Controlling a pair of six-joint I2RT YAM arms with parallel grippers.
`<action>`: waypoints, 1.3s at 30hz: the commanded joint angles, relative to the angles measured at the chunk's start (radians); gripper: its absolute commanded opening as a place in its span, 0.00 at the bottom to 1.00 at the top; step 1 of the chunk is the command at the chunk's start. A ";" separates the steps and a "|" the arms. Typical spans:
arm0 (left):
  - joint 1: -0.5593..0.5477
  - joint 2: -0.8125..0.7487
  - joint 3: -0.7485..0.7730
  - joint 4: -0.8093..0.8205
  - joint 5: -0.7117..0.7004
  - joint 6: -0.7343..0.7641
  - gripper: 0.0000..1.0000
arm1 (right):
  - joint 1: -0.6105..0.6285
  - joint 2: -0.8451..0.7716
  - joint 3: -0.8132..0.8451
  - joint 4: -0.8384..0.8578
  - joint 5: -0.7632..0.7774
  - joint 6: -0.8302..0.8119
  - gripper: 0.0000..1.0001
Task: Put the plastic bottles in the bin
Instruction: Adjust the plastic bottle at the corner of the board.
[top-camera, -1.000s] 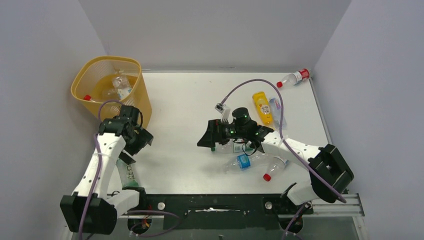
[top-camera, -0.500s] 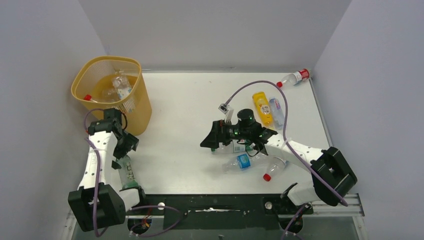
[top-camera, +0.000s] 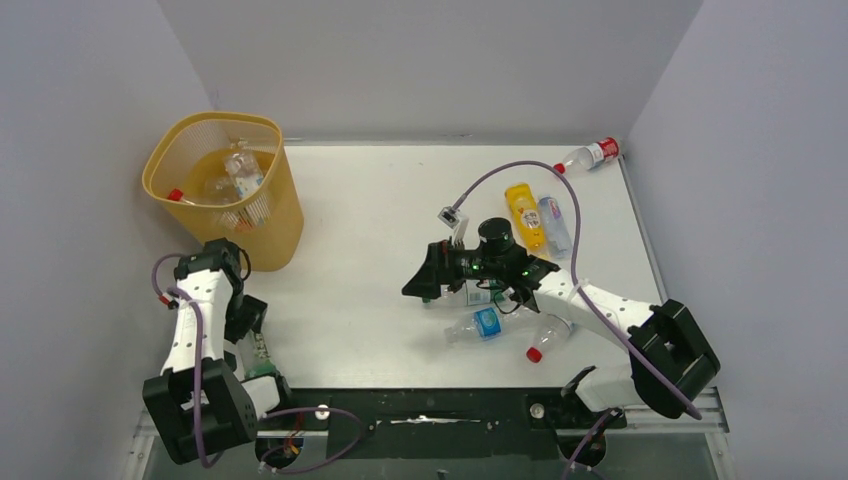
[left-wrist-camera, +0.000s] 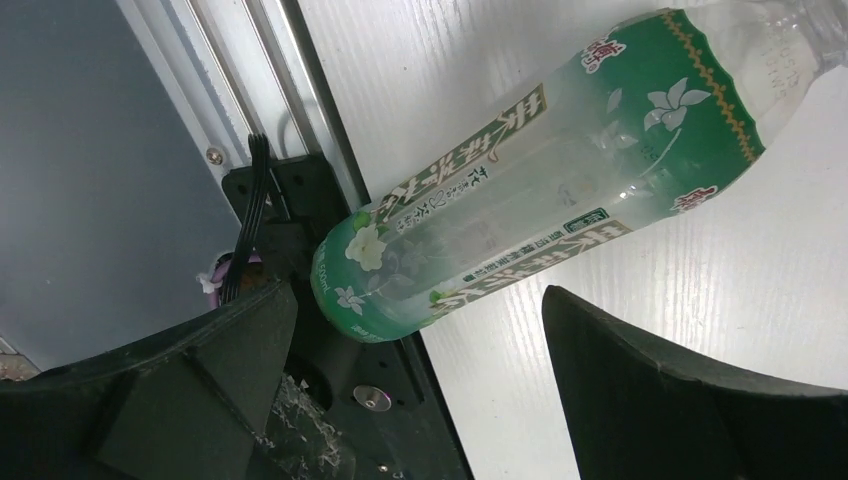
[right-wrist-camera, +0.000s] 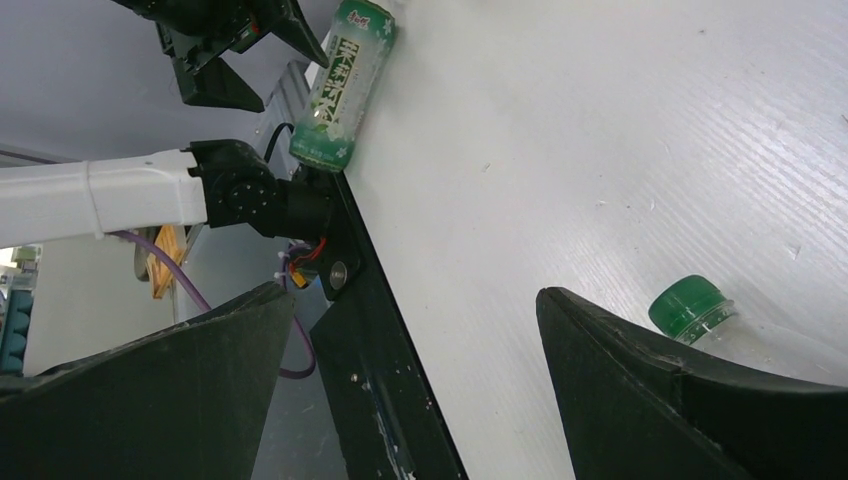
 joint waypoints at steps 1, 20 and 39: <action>0.013 -0.021 0.024 -0.032 -0.036 -0.049 0.98 | -0.008 -0.032 0.002 0.019 -0.029 -0.020 0.98; 0.021 0.070 -0.082 0.294 0.273 0.149 0.97 | -0.017 -0.052 0.020 -0.056 0.018 -0.039 0.98; -0.193 -0.055 -0.169 0.592 0.643 0.141 0.95 | -0.008 0.020 0.054 -0.038 0.015 -0.007 0.98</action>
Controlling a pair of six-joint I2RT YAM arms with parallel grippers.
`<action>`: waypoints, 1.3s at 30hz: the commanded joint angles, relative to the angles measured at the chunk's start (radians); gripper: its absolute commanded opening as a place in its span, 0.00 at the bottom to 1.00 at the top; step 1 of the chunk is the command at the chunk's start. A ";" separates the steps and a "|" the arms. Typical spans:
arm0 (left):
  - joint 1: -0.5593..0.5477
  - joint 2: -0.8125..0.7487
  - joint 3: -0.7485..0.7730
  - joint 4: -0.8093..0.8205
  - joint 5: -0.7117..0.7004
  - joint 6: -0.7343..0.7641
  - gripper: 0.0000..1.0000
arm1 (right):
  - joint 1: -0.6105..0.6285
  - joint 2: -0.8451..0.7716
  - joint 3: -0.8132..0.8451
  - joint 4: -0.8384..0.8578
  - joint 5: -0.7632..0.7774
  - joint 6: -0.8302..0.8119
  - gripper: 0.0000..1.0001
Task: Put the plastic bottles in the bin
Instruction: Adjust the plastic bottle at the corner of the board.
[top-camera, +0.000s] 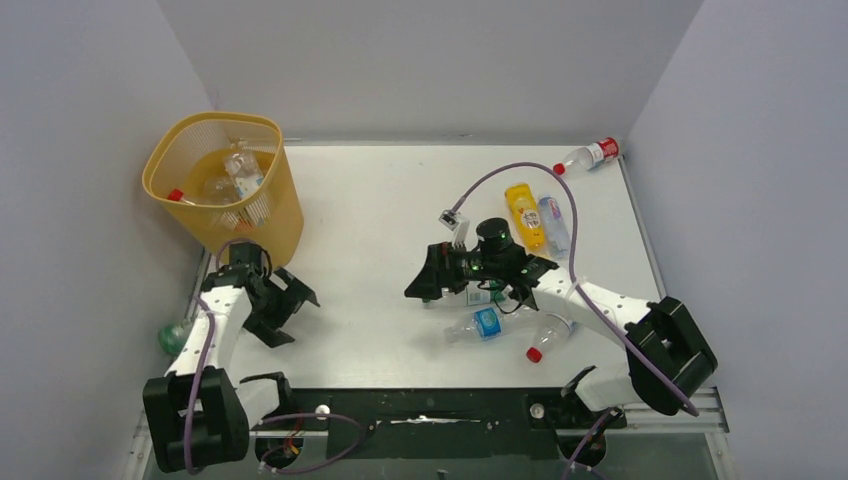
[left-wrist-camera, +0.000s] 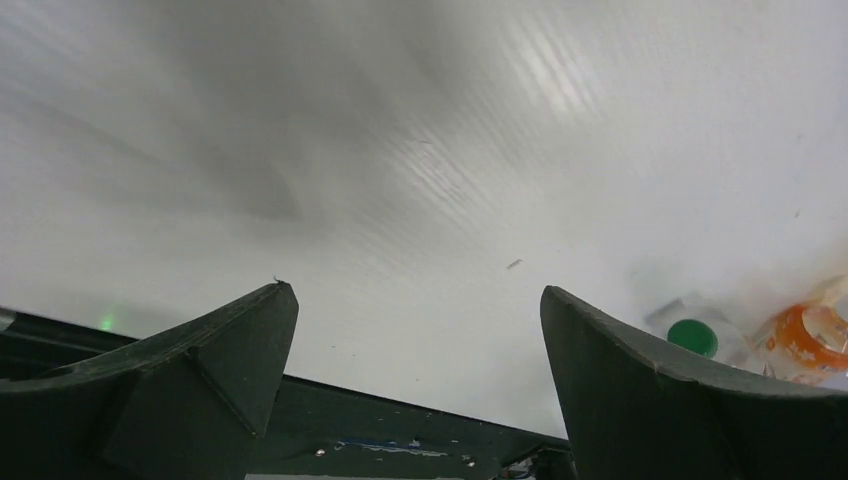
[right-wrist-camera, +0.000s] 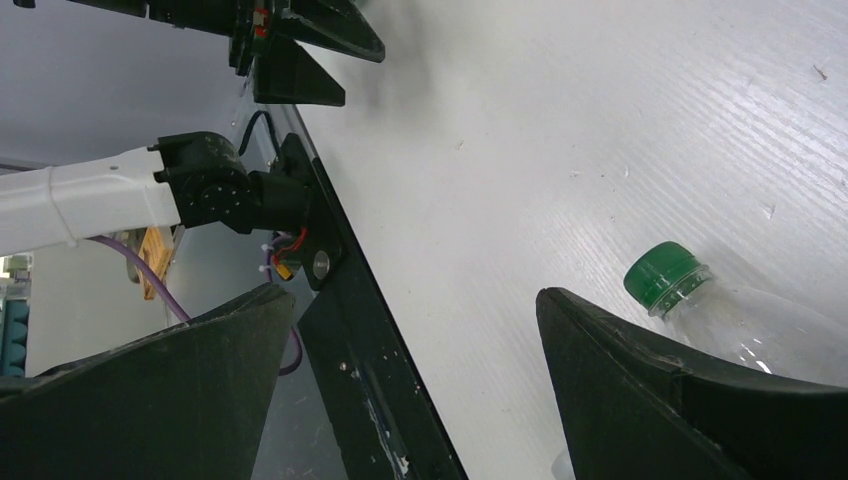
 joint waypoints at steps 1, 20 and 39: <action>-0.111 0.004 0.032 0.191 0.100 -0.048 0.95 | 0.006 0.012 0.051 0.039 0.004 0.012 0.98; -0.205 -0.030 0.376 -0.178 -0.369 -0.213 0.96 | 0.126 0.144 0.214 -0.056 0.034 -0.066 0.98; 0.182 -0.028 0.245 -0.123 -0.436 -0.287 0.98 | 0.198 0.192 0.262 -0.096 0.036 -0.075 0.98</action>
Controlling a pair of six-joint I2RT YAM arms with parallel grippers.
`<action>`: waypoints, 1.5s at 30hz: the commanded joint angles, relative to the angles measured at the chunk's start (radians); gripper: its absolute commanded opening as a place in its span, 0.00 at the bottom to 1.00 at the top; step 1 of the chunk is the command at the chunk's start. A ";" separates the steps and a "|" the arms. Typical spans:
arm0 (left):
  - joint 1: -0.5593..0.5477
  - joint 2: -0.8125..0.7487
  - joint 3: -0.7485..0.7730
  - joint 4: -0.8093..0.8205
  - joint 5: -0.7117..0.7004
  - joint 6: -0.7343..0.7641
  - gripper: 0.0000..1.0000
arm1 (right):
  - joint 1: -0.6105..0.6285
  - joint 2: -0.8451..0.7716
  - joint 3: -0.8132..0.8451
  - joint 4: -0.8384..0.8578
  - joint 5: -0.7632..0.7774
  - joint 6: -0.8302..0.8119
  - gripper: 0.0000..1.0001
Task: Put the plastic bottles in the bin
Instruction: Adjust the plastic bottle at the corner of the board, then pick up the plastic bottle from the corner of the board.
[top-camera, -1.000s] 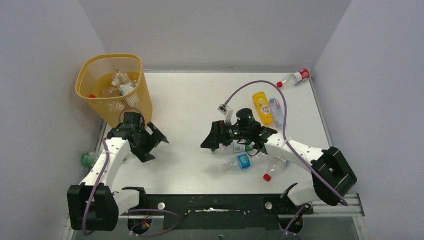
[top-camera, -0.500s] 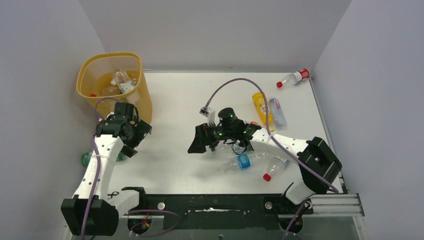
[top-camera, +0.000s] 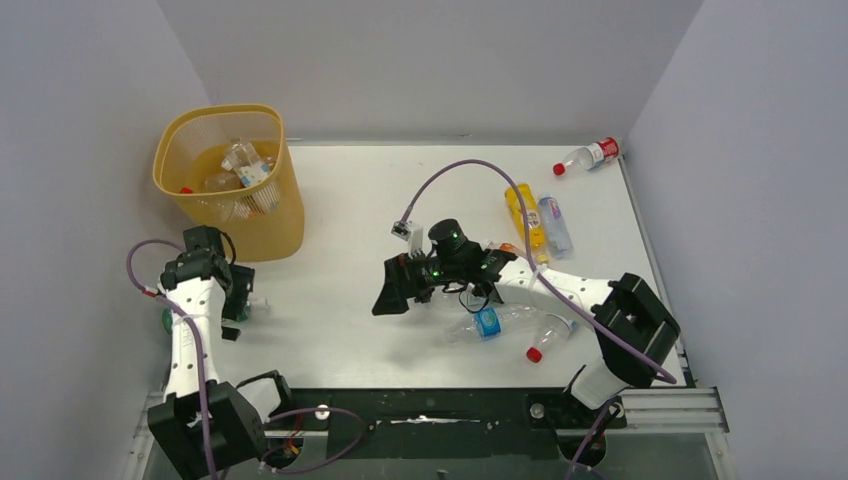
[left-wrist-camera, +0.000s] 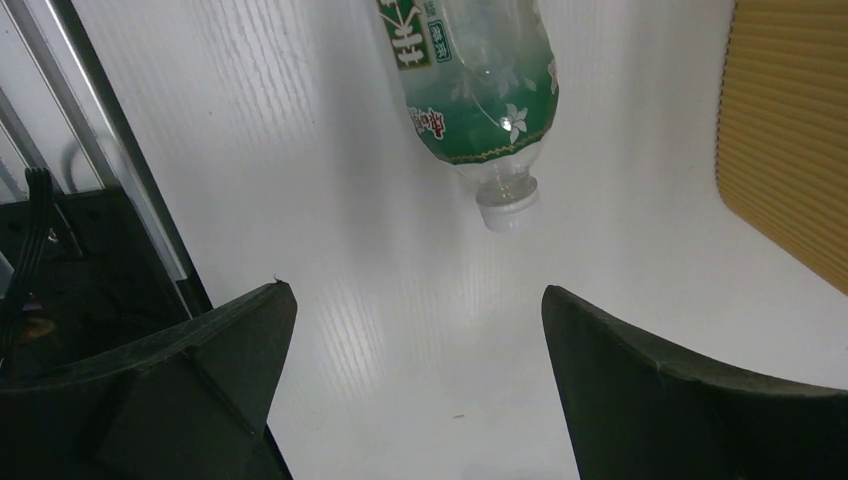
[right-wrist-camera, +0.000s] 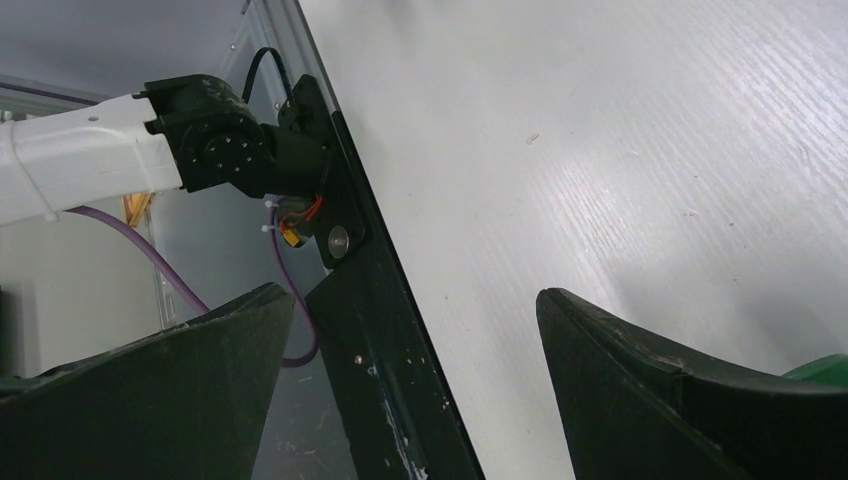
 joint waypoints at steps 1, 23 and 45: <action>0.042 0.027 -0.020 0.117 0.005 0.006 0.98 | 0.012 -0.005 0.040 0.012 0.006 -0.012 0.98; 0.168 0.200 -0.086 0.288 -0.045 -0.030 0.98 | 0.023 -0.007 0.003 0.015 0.013 -0.012 0.98; 0.172 0.327 -0.116 0.437 -0.063 -0.033 0.89 | 0.025 -0.008 -0.011 0.024 0.029 -0.004 0.98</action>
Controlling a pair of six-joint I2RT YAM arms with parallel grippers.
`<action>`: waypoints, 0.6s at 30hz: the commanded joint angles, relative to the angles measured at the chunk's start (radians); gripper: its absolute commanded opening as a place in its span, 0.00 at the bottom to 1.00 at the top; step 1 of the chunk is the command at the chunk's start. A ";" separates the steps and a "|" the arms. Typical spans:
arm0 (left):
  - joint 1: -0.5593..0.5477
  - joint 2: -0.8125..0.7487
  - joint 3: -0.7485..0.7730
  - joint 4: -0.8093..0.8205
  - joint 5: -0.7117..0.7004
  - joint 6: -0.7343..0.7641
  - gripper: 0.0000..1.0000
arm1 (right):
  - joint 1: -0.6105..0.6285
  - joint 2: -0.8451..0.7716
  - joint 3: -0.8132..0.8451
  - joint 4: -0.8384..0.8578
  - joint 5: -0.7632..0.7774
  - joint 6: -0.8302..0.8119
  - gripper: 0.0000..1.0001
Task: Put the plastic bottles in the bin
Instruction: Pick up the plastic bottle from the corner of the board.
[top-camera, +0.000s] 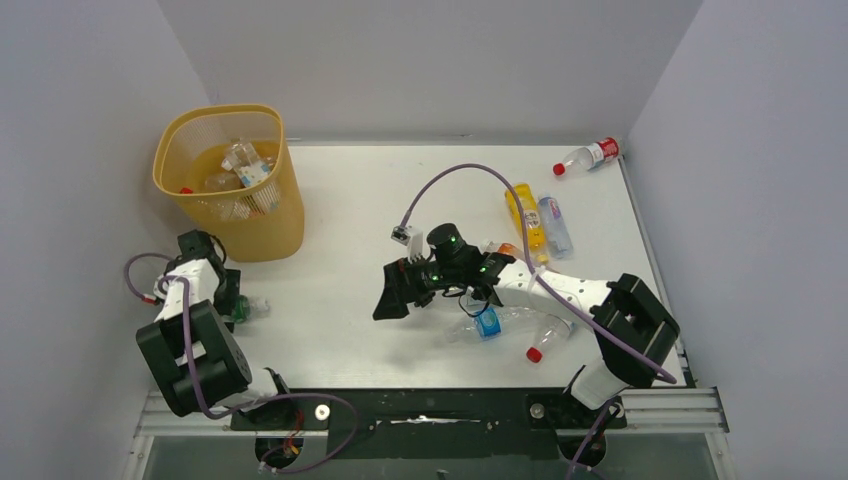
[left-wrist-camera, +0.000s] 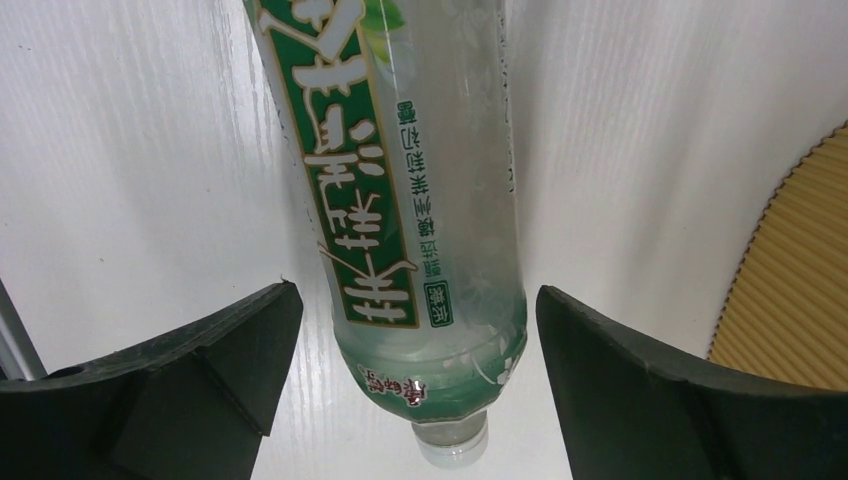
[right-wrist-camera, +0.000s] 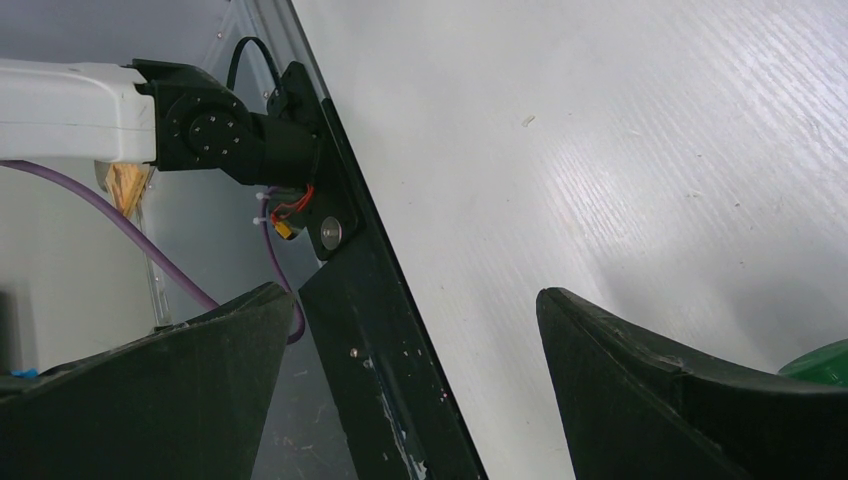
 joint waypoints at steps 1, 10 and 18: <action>0.007 0.009 -0.017 0.056 -0.018 0.000 0.87 | 0.009 -0.007 0.007 0.037 0.010 -0.004 0.98; -0.017 0.005 -0.050 0.082 0.042 0.018 0.65 | 0.025 0.001 0.011 0.047 0.027 0.012 0.98; -0.058 -0.057 -0.043 0.046 0.096 0.045 0.57 | 0.050 0.004 0.026 0.031 0.053 0.016 0.98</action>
